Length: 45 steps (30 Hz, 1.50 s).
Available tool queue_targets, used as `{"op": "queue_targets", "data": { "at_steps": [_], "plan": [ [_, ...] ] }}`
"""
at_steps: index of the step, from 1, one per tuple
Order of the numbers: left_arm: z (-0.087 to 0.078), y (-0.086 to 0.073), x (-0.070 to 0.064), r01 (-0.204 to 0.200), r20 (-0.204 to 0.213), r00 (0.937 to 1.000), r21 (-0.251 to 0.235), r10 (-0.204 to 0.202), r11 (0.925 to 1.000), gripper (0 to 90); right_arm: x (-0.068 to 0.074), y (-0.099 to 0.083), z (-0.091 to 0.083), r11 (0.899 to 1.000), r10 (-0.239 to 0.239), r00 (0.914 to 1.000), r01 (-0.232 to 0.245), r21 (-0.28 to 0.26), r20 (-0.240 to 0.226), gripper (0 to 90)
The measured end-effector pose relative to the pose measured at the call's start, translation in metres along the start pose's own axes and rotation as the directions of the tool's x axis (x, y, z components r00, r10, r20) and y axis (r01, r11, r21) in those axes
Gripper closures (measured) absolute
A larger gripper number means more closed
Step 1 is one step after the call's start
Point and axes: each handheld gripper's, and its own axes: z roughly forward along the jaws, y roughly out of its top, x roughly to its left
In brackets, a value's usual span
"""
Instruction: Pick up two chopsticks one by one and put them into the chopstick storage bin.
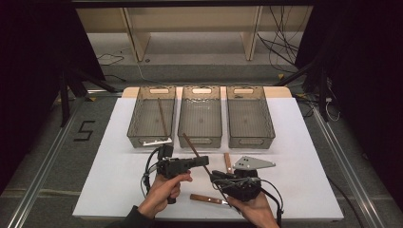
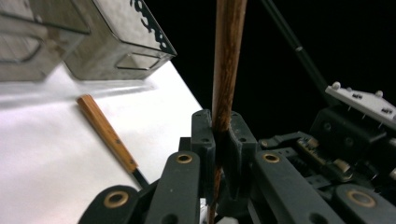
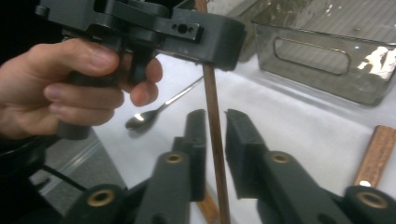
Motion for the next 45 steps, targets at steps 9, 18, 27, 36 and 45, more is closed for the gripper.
{"op": "queue_targets", "data": {
  "at_steps": [9,18,27,36,45],
  "plan": [
    [-0.03,0.028,0.009,-0.016,-0.028,0.9995,-0.063,0.014,0.9979,84.1,-0.01,-0.004,-0.021,1.0,-0.024,0.9996,0.024,-0.004,0.018,45.8],
    [-0.055,0.066,0.018,-0.066,-0.135,0.9893,-0.079,0.055,0.9946,84.0,-0.02,-0.024,-0.03,0.998,-0.056,0.996,0.054,0.029,0.069,32.8],
    [-0.072,0.111,0.016,-0.113,-0.209,0.9735,-0.084,0.093,0.9901,83.9,-0.026,-0.033,-0.037,0.999,-0.029,0.9945,0.027,0.026,0.101,25.4],
    [-0.089,0.153,0.023,-0.106,-0.279,0.9573,-0.099,0.074,0.9895,83.9,-0.029,-0.036,-0.039,1.0,-0.012,0.9932,0.009,0.02,0.116,22.8],
    [-0.106,0.187,0.033,-0.103,-0.373,0.9262,-0.117,0.052,0.9877,83.9,-0.03,-0.037,-0.039,1.0,-0.004,0.9938,0.002,0.018,0.111,19.7]
  ]
}}
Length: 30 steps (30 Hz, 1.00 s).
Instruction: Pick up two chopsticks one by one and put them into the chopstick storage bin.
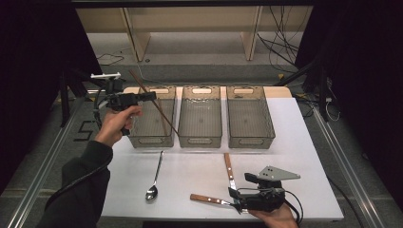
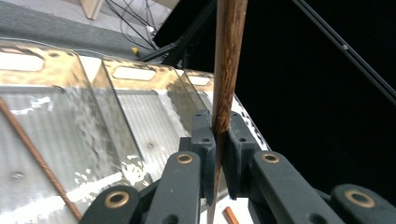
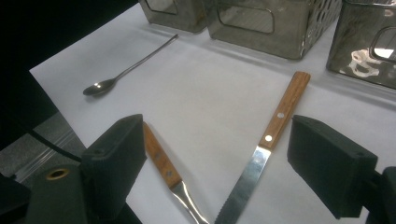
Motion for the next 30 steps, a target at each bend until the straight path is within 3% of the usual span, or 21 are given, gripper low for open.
{"op": "queue_targets", "data": {
  "at_steps": [7,16,23,25,27,30],
  "plan": [
    [-0.003,0.023,0.01,-0.012,-0.097,0.9952,0.005,0.012,0.9999,83.9,-0.001,-0.001,-0.001,1.0,0.004,1.0,-0.004,-0.003,-0.004,17.7],
    [0.008,0.028,0.028,-0.012,-0.22,0.9751,0.057,0.025,0.9983,83.9,-0.001,-0.001,-0.001,1.0,0.007,1.0,-0.007,-0.002,-0.007,17.7],
    [0.022,0.018,0.039,0.0,-0.254,0.967,0.098,0.025,0.9952,83.8,-0.002,-0.002,0.0,1.0,0.004,0.9999,-0.004,0.0,-0.009,17.7],
    [0.026,0.016,0.04,0.007,-0.262,0.9648,0.105,0.021,0.9945,83.7,-0.001,-0.002,0.0,1.0,0.006,0.9999,-0.006,0.003,-0.01,17.7],
    [0.03,0.014,0.04,-0.004,-0.282,0.9587,0.118,0.037,0.993,83.7,-0.001,-0.002,0.001,1.0,0.003,0.9999,-0.003,0.002,-0.012,17.7],
    [0.036,0.011,0.041,0.0,-0.289,0.9565,0.124,0.036,0.9923,83.6,0.0,-0.003,0.001,1.0,0.001,0.9999,-0.001,-0.006,-0.012,17.5]
  ]
}}
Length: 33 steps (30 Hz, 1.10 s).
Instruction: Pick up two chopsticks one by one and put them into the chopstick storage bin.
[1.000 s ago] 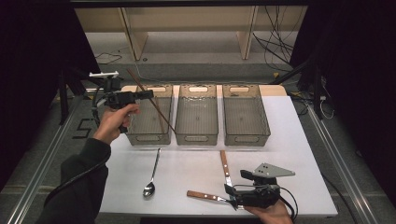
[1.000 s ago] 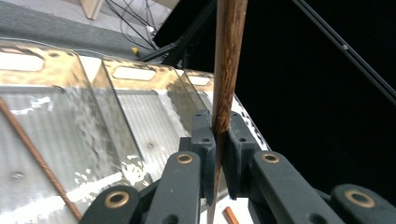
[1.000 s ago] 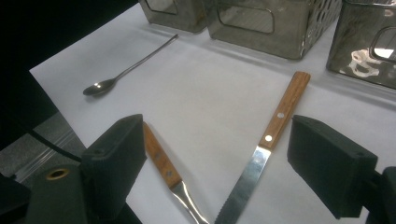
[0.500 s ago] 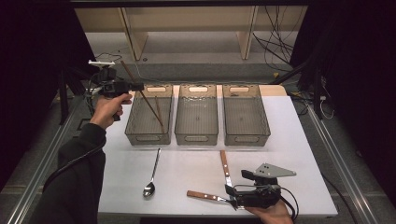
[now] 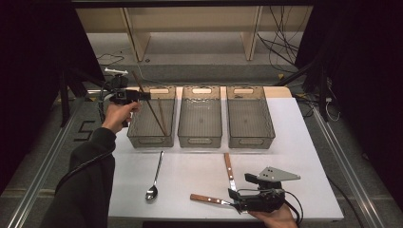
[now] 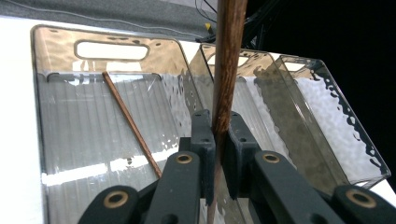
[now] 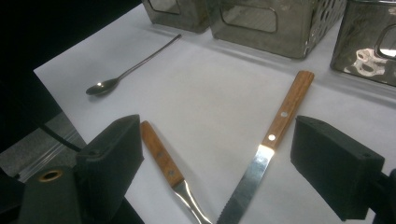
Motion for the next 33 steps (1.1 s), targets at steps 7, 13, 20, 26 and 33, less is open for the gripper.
{"op": "queue_targets", "data": {
  "at_steps": [7,13,20,26,33],
  "plan": [
    [0.013,-0.004,0.0,-0.009,-0.025,0.9996,0.044,0.01,0.999,83.5,0.0,-0.001,-0.003,1.0,-0.009,1.0,0.009,-0.017,-0.002,17.4],
    [0.019,-0.007,-0.001,-0.007,-0.023,0.9997,0.067,0.009,0.9977,83.5,-0.001,-0.001,-0.005,1.0,-0.009,1.0,0.009,-0.021,-0.001,17.4],
    [0.026,-0.012,-0.002,-0.003,-0.018,0.9998,0.081,0.005,0.9967,83.1,0.0,-0.002,-0.005,1.0,-0.016,0.9998,0.016,-0.019,-0.007,17.4],
    [0.033,-0.014,-0.002,0.005,-0.022,0.9997,0.112,-0.002,0.9937,76.3,0.0,-0.002,-0.004,1.0,-0.016,0.9998,0.016,-0.014,-0.009,17.6],
    [0.036,-0.014,-0.006,0.0,-0.074,0.9972,0.124,0.01,0.9923,43.8,0.0,-0.002,-0.004,1.0,-0.015,0.9998,0.014,-0.013,-0.011,17.7]
  ]
}}
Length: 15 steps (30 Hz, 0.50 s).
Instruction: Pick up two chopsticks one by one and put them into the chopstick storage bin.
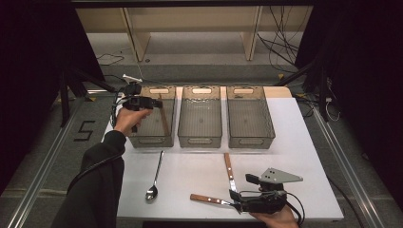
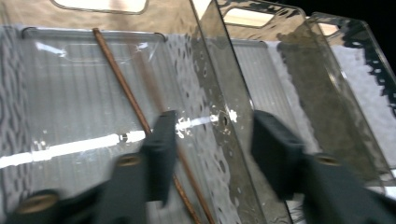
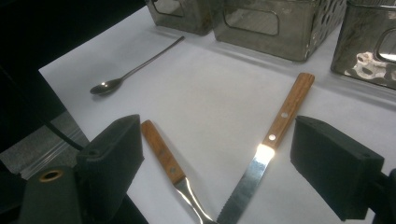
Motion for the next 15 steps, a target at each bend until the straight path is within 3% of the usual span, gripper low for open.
{"op": "queue_targets", "data": {
  "at_steps": [4,8,13,15],
  "plan": [
    [-0.007,0.001,-0.003,-0.003,-0.016,0.9999,-0.01,0.003,0.9999,36.2,0.0,0.0,0.0,1.0,0.002,1.0,-0.002,0.001,0.0,17.7],
    [-0.017,-0.002,-0.01,-0.023,-0.001,0.9997,-0.022,0.023,0.9995,27.9,-0.001,0.0,0.0,1.0,0.005,1.0,-0.005,-0.001,0.001,17.7],
    [-0.034,-0.01,-0.019,-0.047,0.059,0.997,-0.043,0.049,0.998,23.8,-0.001,0.0,0.0,1.0,0.005,1.0,-0.005,-0.001,0.006,17.7],
    [-0.04,-0.016,-0.024,-0.082,0.064,0.9945,-0.033,0.084,0.9961,22.9,-0.001,-0.001,0.0,1.0,0.004,1.0,-0.004,-0.002,0.008,17.7]
  ]
}}
